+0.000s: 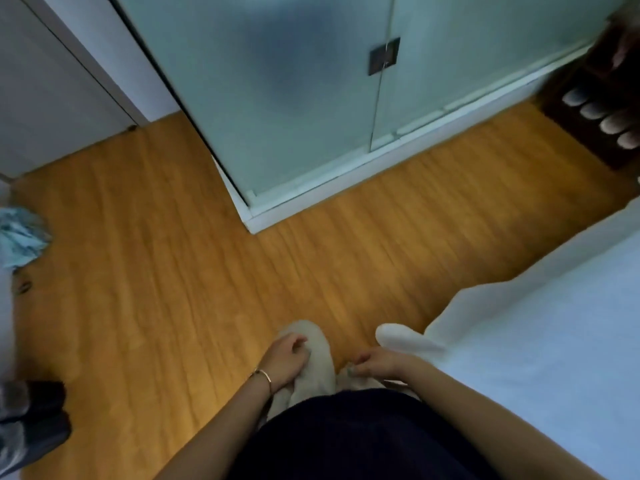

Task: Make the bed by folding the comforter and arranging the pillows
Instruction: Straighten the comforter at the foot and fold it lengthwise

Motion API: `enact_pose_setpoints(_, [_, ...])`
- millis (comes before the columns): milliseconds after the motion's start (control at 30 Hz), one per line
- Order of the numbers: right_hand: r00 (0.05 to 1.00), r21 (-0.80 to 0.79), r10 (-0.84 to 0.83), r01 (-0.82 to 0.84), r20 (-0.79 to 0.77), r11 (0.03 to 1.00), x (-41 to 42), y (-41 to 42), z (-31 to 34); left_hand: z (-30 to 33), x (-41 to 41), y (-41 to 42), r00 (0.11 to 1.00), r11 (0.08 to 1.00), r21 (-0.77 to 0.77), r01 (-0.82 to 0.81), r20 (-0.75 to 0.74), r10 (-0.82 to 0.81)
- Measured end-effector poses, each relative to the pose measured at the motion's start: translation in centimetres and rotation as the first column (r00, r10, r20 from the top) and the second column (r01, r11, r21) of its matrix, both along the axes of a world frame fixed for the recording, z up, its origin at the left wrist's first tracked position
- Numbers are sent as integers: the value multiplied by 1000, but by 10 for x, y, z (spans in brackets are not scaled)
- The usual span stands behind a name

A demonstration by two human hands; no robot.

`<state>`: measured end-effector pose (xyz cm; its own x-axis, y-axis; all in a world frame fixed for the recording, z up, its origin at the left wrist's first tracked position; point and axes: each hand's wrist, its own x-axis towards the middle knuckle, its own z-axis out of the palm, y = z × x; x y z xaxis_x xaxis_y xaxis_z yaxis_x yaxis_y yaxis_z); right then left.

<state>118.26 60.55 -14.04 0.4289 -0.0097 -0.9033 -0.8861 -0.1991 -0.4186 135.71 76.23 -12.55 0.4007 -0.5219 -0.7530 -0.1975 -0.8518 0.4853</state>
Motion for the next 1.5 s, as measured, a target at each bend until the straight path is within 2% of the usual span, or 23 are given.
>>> enact_pose_setpoints(100, [999,-60,-7,4,-42,998,19,-56,-7,-9,38,-84,999,1000,-27,-11,-52,10])
enact_pose_setpoints(167, [996,-77,-61,56,-61,995,29,-97,-18,-19,62,-139,982,987,32,158,-111,-154])
enact_pose_setpoints(233, [978,-26,-185,184,-91,983,41,-144,-26,-26,93,-200,931,931,80,355,-122,-345])
enact_pose_setpoints(300, [922,-5,-380,380,-74,925,52,-193,-28,-27,124,-266,906,905,69,421,-85,-415])
enact_pose_setpoints(333, [852,-37,-522,521,-42,853,57,-217,-27,-26,139,-301,901,899,62,434,-55,-431])
enact_pose_setpoints(400, [634,-166,-772,766,39,621,62,-261,-19,-23,160,-361,866,863,71,500,1,-501])
enact_pose_setpoints(467, [470,-257,-878,863,88,436,63,-300,-10,-20,166,-414,813,809,82,582,-16,-582])
enact_pose_setpoints(533, [409,-303,-908,880,93,365,65,-329,-4,-17,162,-462,782,779,65,623,-82,-618])
enact_pose_setpoints(633, [356,-338,-932,888,72,313,69,-364,-2,-22,148,-524,734,732,79,676,-147,-662])
enact_pose_setpoints(733, [395,-215,-917,893,-48,396,64,-400,-12,-35,127,-582,677,670,109,734,-193,-710])
enact_pose_setpoints(800, [398,-135,-914,904,-83,406,51,-438,-19,-41,109,-630,634,628,102,772,-206,-746])
enact_pose_setpoints(900, [282,-142,-957,947,-69,289,14,-517,-25,-42,73,-723,583,582,64,811,-186,-791])
enact_pose_setpoints(1000, [274,-139,-959,949,-74,282,-30,-603,-21,-32,29,-821,544,542,48,839,-111,-832])
enact_pose_setpoints(1100, [184,-160,-982,969,-36,188,-62,-669,-21,-21,-19,-909,512,511,23,859,-22,-859])
enact_pose_setpoints(1167, [127,-148,-991,980,-36,131,-79,-702,-21,-15,-50,-959,456,456,-5,890,34,-889])
enact_pose_setpoints(1267, [77,-122,-993,989,-87,87,-108,-751,-28,-10,-95,-1030,416,416,-66,907,-7,-909])
enact_pose_setpoints(1367, [30,-122,-993,992,-118,45,-144,-811,-40,-20,-128,-1105,355,359,-60,932,-58,-933])
enact_pose_setpoints(1433, [-71,-144,-992,988,-101,-56,-171,-856,-44,-28,-152,-1164,268,270,-18,963,-71,-961])
enact_pose_setpoints(1500, [-197,-231,-980,955,-40,-183,-193,-902,-38,-26,-186,-1226,194,194,-12,981,-49,-980])
